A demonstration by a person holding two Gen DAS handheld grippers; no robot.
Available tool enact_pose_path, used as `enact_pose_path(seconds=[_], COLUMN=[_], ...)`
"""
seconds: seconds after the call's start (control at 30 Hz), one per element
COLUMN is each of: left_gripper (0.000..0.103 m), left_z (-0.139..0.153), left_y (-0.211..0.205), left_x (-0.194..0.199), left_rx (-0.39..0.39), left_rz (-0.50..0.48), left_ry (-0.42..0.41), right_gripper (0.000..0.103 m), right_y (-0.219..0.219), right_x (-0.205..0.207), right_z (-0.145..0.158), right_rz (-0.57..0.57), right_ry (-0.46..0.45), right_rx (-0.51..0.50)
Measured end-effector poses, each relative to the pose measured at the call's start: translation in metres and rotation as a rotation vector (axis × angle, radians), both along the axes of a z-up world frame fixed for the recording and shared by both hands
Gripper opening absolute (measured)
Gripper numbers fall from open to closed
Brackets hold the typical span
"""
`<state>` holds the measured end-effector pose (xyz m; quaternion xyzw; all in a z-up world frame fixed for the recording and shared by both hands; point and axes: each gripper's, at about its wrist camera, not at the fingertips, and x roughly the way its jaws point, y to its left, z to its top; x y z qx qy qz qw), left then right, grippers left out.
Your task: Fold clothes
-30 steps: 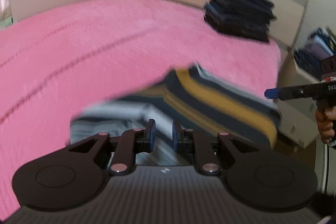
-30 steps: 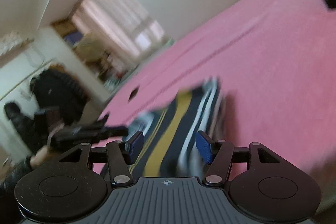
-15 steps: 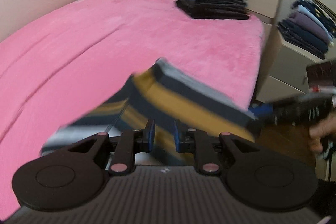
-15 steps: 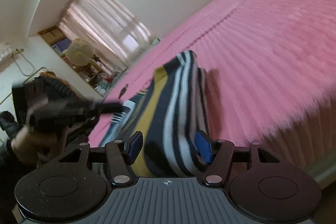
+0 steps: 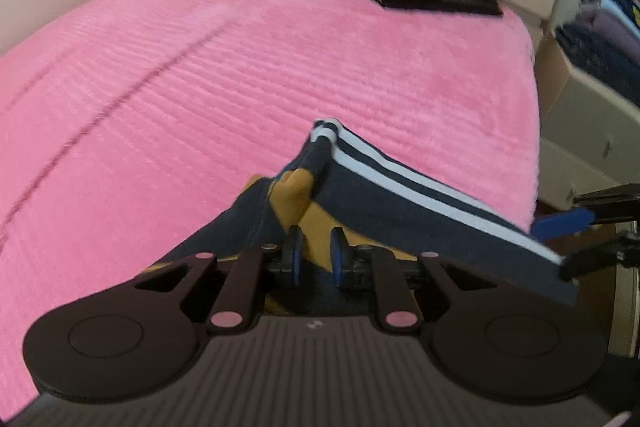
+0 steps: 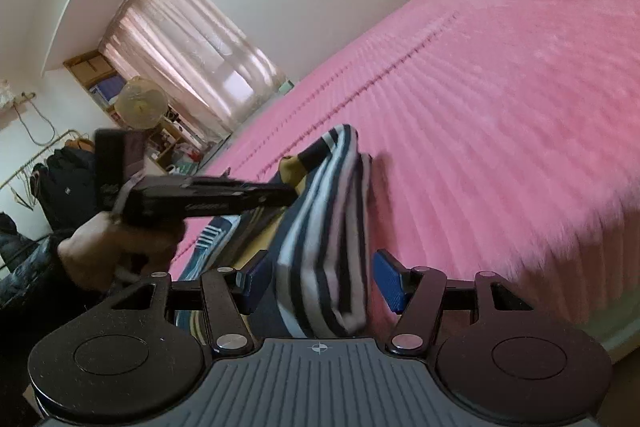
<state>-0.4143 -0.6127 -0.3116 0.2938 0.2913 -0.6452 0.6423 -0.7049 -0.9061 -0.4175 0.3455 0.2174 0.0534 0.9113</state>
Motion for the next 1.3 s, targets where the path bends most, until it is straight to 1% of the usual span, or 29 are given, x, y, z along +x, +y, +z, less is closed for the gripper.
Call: enact_pose_path(seconds=[0.07, 0.13, 0.27, 0.3, 0.4, 0.47, 0.5, 0.53, 0.57, 0.63, 0.67, 0.7, 0.8, 0.9, 0.93, 1.0, 1.03, 1.07, 1.1, 1.2, 1.3], left_gripper=[0.015, 0.015, 0.015, 0.015, 0.016, 0.016, 0.016, 0.016, 0.017, 0.023, 0.028, 0.03, 0.031, 0.029, 0.026, 0.026, 0.026, 0.025, 0.025, 0.025, 0.024], left_z=[0.014, 0.022, 0.021, 0.019, 0.009, 0.005, 0.003, 0.002, 0.001, -0.001, -0.003, -0.005, -0.016, -0.031, -0.035, -0.041, -0.04, -0.037, -0.033, -0.023, -0.013], left_y=[0.03, 0.062, 0.132, 0.15, 0.202, 0.228, 0.24, 0.249, 0.257, 0.27, 0.274, 0.277, 0.278, 0.27, 0.267, 0.26, 0.259, 0.26, 0.261, 0.264, 0.264], left_x=[0.008, 0.018, 0.046, 0.053, 0.073, 0.078, 0.08, 0.08, 0.079, 0.077, 0.075, 0.073, 0.07, 0.066, 0.064, 0.058, 0.058, 0.06, 0.063, 0.07, 0.078], left_rx=[-0.046, -0.072, -0.079, -0.083, -0.105, -0.118, -0.125, -0.133, -0.142, -0.168, -0.181, -0.194, -0.218, -0.203, -0.193, -0.166, -0.162, -0.168, -0.174, -0.192, -0.215], left_rz=[0.05, 0.121, 0.315, 0.366, 0.527, 0.597, 0.627, 0.646, 0.654, 0.661, 0.659, 0.653, 0.634, 0.613, 0.605, 0.588, 0.586, 0.589, 0.592, 0.603, 0.611], left_ry=[0.003, -0.011, -0.009, 0.011, 0.126, 0.175, 0.195, 0.216, 0.24, 0.296, 0.326, 0.357, 0.446, 0.483, 0.472, 0.416, 0.402, 0.401, 0.4, 0.396, 0.396], right_gripper=[0.06, 0.06, 0.06, 0.06, 0.059, 0.059, 0.059, 0.06, 0.06, 0.06, 0.06, 0.06, 0.06, 0.06, 0.06, 0.06, 0.06, 0.067, 0.069, 0.069, 0.069], right_y=[0.007, 0.015, 0.035, 0.039, 0.059, 0.074, 0.08, 0.083, 0.087, 0.095, 0.101, 0.107, 0.131, 0.153, 0.161, 0.177, 0.184, 0.189, 0.193, 0.193, 0.184], right_x=[0.006, 0.018, 0.044, 0.052, 0.078, 0.087, 0.09, 0.092, 0.094, 0.094, 0.095, 0.097, 0.112, 0.14, 0.15, 0.174, 0.185, 0.195, 0.203, 0.216, 0.219], right_z=[0.011, 0.019, 0.032, 0.03, 0.017, 0.007, 0.005, 0.009, 0.013, 0.025, 0.03, 0.035, 0.045, 0.042, 0.039, 0.028, 0.021, 0.014, 0.009, 0.011, 0.025], right_rz=[0.032, 0.072, 0.148, 0.164, 0.215, 0.229, 0.227, 0.213, 0.204, 0.204, 0.21, 0.228, 0.312, 0.411, 0.446, 0.524, 0.554, 0.569, 0.579, 0.583, 0.557], right_ry=[-0.024, -0.026, -0.031, -0.02, 0.054, 0.09, 0.107, 0.121, 0.125, 0.102, 0.089, 0.076, 0.066, 0.096, 0.112, 0.161, 0.18, 0.189, 0.195, 0.19, 0.141], right_rx=[-0.032, -0.074, -0.153, -0.169, -0.258, -0.352, -0.383, -0.384, -0.388, -0.406, -0.417, -0.433, -0.484, -0.532, -0.549, -0.586, -0.605, -0.626, -0.637, -0.62, -0.578])
